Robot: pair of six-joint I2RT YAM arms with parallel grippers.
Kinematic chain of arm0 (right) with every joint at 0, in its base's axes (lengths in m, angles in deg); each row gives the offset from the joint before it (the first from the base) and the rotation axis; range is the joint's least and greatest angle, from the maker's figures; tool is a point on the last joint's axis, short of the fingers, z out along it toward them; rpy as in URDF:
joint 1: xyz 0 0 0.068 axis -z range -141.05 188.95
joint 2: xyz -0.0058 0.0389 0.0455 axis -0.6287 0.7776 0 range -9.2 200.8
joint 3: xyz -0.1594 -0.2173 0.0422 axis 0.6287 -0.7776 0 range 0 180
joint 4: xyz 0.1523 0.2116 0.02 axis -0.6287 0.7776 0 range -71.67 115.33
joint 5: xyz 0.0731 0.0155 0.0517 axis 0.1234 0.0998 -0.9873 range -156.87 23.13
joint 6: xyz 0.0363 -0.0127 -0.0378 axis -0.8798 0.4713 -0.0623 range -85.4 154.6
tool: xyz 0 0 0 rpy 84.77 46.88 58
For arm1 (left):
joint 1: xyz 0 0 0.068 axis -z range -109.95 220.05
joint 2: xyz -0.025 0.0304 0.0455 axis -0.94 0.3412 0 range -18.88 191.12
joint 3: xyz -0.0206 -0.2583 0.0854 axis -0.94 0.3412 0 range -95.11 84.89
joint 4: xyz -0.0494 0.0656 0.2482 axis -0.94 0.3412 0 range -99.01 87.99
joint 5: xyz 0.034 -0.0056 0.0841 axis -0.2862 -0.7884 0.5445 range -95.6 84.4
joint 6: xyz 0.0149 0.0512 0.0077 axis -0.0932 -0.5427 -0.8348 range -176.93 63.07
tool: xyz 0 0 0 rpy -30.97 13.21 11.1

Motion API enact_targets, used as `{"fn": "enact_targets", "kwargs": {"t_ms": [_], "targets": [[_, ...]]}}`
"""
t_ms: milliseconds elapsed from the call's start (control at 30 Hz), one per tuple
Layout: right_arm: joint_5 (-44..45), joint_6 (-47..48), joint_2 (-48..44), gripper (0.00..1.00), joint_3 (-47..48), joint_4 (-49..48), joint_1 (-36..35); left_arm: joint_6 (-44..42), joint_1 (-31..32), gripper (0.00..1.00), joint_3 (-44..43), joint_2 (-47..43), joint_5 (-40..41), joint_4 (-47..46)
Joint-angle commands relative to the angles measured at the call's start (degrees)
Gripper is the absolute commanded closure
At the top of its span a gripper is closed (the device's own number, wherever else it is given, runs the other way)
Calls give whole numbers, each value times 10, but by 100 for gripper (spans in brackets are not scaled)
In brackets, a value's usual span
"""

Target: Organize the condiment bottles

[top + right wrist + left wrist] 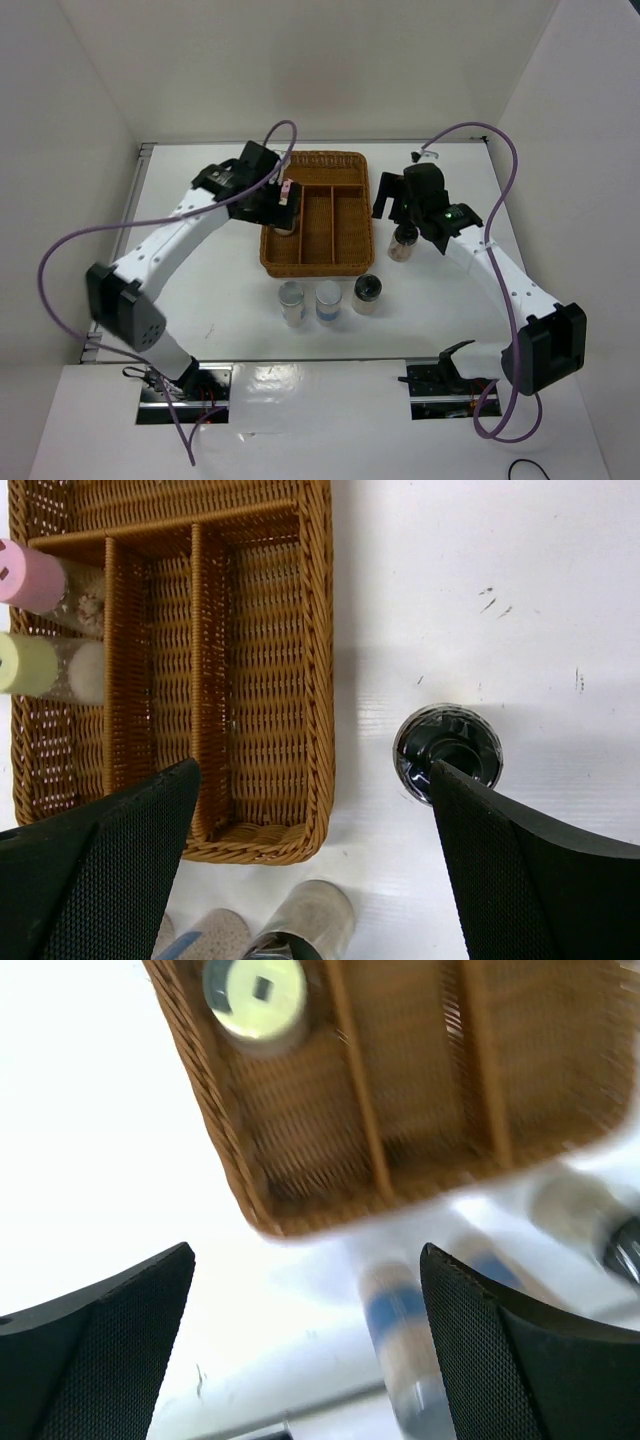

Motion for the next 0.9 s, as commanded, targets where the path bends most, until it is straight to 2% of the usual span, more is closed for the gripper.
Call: {"fn": "enact_targets", "kwargs": {"t_ms": [0,100,233,367,600,867], "targets": [[8,-5,-17,1,-1,-26,8,16,9,1,34,-102,-59,64],[3,-5,-18,1,-7,-26,8,-7,29,1,76,-169,-140,84],[-2,-5,-18,1,-7,-26,13,10,72,1,129,-215,-151,110],[-2,-5,-33,1,-7,-26,13,33,109,1,158,-243,-146,110],[-7,-15,-66,1,-12,-11,13,45,170,1,175,-226,-123,84],[13,-21,-94,1,-23,1,13,62,182,1,187,-194,-48,69]]}}
